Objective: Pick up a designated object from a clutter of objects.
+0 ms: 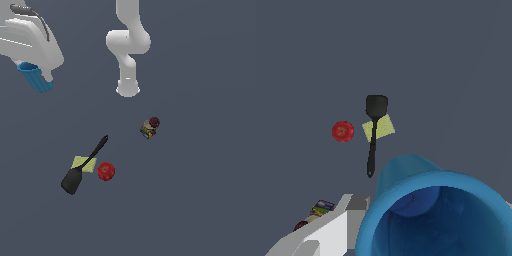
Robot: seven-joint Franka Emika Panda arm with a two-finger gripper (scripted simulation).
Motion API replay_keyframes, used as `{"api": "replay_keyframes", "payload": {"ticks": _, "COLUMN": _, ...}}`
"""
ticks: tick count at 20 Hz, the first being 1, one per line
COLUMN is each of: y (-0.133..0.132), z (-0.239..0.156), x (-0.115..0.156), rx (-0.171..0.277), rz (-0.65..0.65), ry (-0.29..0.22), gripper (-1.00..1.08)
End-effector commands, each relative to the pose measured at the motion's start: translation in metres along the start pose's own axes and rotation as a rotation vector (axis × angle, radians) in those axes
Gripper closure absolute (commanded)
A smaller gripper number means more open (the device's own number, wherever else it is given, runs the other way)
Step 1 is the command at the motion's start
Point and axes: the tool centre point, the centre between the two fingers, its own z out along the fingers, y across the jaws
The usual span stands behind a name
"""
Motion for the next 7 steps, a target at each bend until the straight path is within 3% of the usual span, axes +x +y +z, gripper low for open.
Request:
{"api": "replay_keyframes", "payload": {"ticks": 1, "y": 0.0023, "z": -0.0057, "x": 0.0028, "rx": 0.0, "rz": 0.0, "ry": 0.001, "gripper": 1.08}}
{"api": "replay_keyframes", "payload": {"ticks": 7, "y": 0.0038, "z": -0.0094, "x": 0.0052, "rx": 0.0, "rz": 0.0, "ry": 0.001, "gripper": 1.08}}
